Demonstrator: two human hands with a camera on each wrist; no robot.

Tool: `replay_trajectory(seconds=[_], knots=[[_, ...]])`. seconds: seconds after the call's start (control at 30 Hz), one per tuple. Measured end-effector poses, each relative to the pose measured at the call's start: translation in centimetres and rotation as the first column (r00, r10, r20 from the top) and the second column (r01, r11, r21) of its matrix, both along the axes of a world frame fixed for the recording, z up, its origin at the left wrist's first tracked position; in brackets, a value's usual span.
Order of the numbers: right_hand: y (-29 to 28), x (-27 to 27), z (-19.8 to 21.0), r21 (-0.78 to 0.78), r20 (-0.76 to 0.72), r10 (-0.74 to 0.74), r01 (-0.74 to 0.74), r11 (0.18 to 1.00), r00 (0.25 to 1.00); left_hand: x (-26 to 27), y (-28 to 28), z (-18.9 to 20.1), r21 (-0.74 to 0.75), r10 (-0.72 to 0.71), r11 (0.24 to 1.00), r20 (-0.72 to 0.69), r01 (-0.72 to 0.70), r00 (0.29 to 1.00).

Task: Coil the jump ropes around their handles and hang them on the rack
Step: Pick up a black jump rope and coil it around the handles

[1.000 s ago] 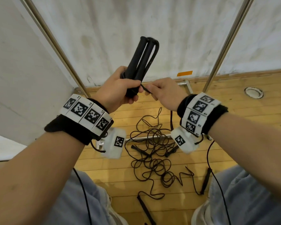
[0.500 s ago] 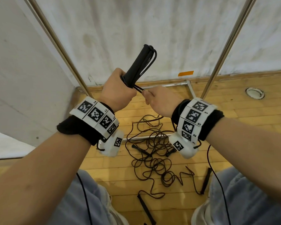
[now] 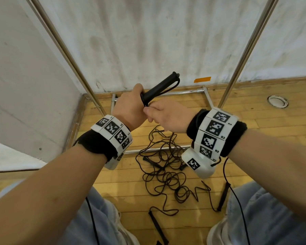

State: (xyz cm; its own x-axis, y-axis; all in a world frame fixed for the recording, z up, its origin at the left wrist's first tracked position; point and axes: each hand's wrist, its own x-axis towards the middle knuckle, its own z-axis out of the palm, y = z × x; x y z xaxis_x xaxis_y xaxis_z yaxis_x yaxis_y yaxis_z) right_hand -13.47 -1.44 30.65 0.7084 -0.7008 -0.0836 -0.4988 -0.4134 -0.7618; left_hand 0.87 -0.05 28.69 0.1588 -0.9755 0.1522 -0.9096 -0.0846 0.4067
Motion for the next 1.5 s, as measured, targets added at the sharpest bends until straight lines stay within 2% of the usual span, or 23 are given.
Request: replay_trajectory(seconds=[0.1,0.2,0.4,0.57,0.63,0.73,0.8,0.9,1.03,1.2,1.3,1.4,1.5], knots=[[0.3,-0.2,0.5,-0.112,-0.017,0.031,-0.033,0.993,0.999,0.8,-0.4,-0.2,0.023,0.042,0.999,0.069,-0.044,0.997],[-0.3,-0.9,1.0,-0.226,-0.144,0.007,-0.040,0.973,0.990,1.5,-0.7,-0.5,0.040,0.085,0.995,0.133,-0.091,0.987],[-2.4,-2.3,0.6,-0.312,-0.370,-0.056,-0.068,0.948,0.927,2.0,-0.8,-1.5,0.175,0.082,0.975,0.273,-0.133,0.958],[-3.7,-2.7,0.7,-0.314,-0.274,-0.066,-0.024,0.949,0.959,1.4,-0.5,-2.0,0.286,0.009,0.950,0.379,-0.126,0.925],[-4.2,-2.9,0.4,-0.298,-0.298,-0.052,-0.041,0.954,0.953,1.1,-0.3,-2.0,0.318,0.001,0.937,0.412,-0.144,0.911],[-4.9,-3.5,0.2,-0.382,-0.387,-0.120,-0.041,0.923,0.914,0.9,-0.1,-2.0,0.351,-0.017,0.924,0.426,-0.148,0.905],[-5.3,-3.7,0.4,-0.451,-0.348,-0.183,0.007,0.892,0.920,0.6,0.1,-2.1,0.384,-0.056,0.916,0.418,-0.120,0.907],[-6.0,-3.7,0.4,-0.454,-0.181,-0.210,0.107,0.884,0.961,0.1,0.4,-2.1,0.393,-0.158,0.920,0.351,0.009,0.923],[-7.0,-4.6,0.2,-0.413,-0.090,-0.237,0.180,0.893,0.967,-0.1,0.9,-1.0,0.303,-0.283,0.927,0.174,0.222,0.943],[-7.6,-5.6,0.3,-0.121,-0.002,-0.244,0.242,0.963,0.970,-0.5,1.7,0.8,0.132,-0.355,0.926,-0.006,0.353,0.935],[-7.5,-5.4,-0.3,0.022,0.045,-0.190,0.189,0.982,0.981,-1.0,2.0,1.6,0.014,-0.369,0.927,-0.153,0.376,0.917],[-7.2,-4.7,-1.4,0.085,0.077,-0.188,0.182,0.980,0.979,-1.2,2.0,2.0,-0.099,-0.324,0.946,-0.328,0.309,0.887],[-6.4,-3.5,-2.3,0.210,0.159,-0.217,0.182,0.961,0.963,-1.5,1.9,2.3,-0.152,-0.286,0.958,-0.431,0.243,0.856]])
